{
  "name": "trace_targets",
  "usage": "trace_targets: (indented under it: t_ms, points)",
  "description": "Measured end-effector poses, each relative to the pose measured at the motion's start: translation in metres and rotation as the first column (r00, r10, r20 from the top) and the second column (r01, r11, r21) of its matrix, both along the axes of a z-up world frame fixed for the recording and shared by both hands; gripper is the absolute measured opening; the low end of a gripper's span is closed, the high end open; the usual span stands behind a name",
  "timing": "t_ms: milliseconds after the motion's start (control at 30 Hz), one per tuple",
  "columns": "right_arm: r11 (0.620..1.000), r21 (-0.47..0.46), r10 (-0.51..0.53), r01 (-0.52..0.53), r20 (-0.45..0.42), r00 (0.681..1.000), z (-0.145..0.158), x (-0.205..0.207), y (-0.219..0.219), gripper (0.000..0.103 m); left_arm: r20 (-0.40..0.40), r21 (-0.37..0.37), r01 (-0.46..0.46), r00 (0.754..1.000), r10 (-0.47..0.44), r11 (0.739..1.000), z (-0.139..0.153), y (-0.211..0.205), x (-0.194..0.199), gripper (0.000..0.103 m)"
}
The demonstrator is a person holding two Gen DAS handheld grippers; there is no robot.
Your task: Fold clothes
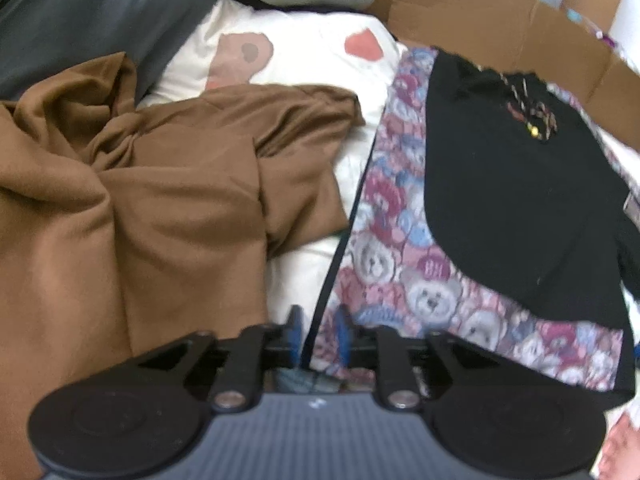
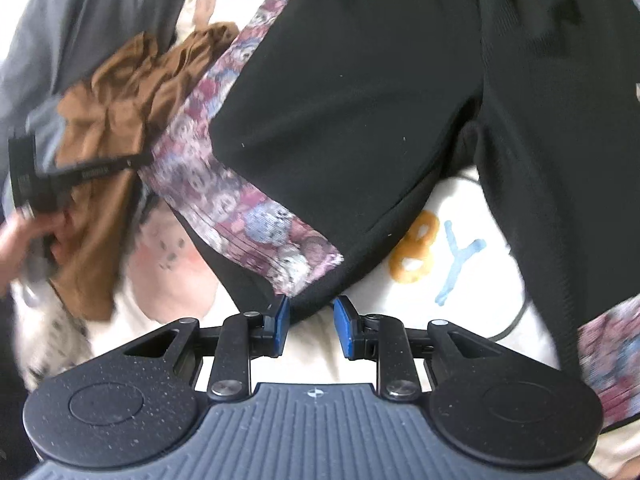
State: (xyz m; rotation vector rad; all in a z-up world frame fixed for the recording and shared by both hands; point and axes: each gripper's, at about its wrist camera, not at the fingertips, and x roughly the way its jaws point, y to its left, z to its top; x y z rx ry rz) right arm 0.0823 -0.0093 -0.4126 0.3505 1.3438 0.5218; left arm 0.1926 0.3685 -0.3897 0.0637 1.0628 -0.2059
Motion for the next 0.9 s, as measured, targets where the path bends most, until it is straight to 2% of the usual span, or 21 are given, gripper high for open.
trace_targets:
  t_ms: [33, 67, 167, 200, 267, 300, 333, 400, 433, 600, 900]
  points:
    - [1.000, 0.004, -0.010, 0.010, -0.007, 1.000, -0.002, 0.001, 0.000, 0.035, 0.001, -0.005, -0.003, 1.000, 0.003, 1.000, -0.001, 0.000, 0.001, 0.042]
    - [1.000, 0.005, -0.019, 0.019, -0.012, 1.000, -0.003, 0.001, -0.001, 0.038, -0.004, 0.002, 0.003, 1.000, -0.003, 1.000, -0.003, -0.002, 0.002, 0.042]
    - [0.999, 0.024, -0.045, 0.046, -0.044, 0.998, -0.009, 0.004, -0.001, 0.039, -0.032, 0.018, 0.024, 0.999, -0.023, 1.000, -0.011, -0.006, 0.003, 0.041]
    - [0.998, 0.032, -0.052, 0.054, -0.055, 0.997, -0.011, 0.004, -0.001, 0.039, -0.043, 0.022, 0.031, 0.999, -0.030, 0.999, -0.014, -0.007, 0.003, 0.037]
    - [0.997, 0.049, -0.059, 0.063, -0.085, 0.995, -0.018, 0.004, -0.001, 0.039, -0.063, 0.014, 0.033, 0.998, -0.032, 0.999, -0.019, -0.007, 0.002, 0.014]
    - [0.996, 0.058, -0.062, 0.068, -0.100, 0.993, -0.021, 0.004, -0.001, 0.039, -0.063, 0.015, 0.034, 0.997, -0.033, 0.999, -0.019, -0.006, 0.001, 0.009]
    - [0.996, 0.066, -0.052, 0.059, -0.110, 0.993, -0.024, 0.004, 0.000, 0.037, -0.054, 0.019, 0.039, 0.998, -0.038, 0.999, -0.018, -0.006, 0.000, 0.009]
    - [0.997, 0.075, -0.021, 0.031, -0.136, 0.991, -0.030, 0.003, 0.004, 0.009, -0.042, 0.025, 0.042, 0.998, -0.041, 0.999, -0.015, -0.005, -0.002, 0.007]
    - [0.997, 0.070, -0.012, 0.023, -0.157, 0.988, -0.033, 0.003, 0.005, 0.000, -0.038, 0.026, 0.041, 0.998, -0.040, 0.999, -0.012, -0.005, -0.002, 0.007]
    - [0.997, 0.036, 0.072, -0.068, -0.108, 0.992, -0.028, -0.004, 0.008, 0.000, -0.044, -0.009, 0.013, 0.999, -0.014, 1.000, 0.000, 0.009, -0.003, 0.007]
    - [0.972, -0.037, 0.229, -0.232, -0.066, 0.971, -0.027, -0.004, 0.030, 0.000, -0.081, 0.048, 0.012, 0.997, -0.008, 0.999, -0.010, 0.007, 0.000, 0.006]
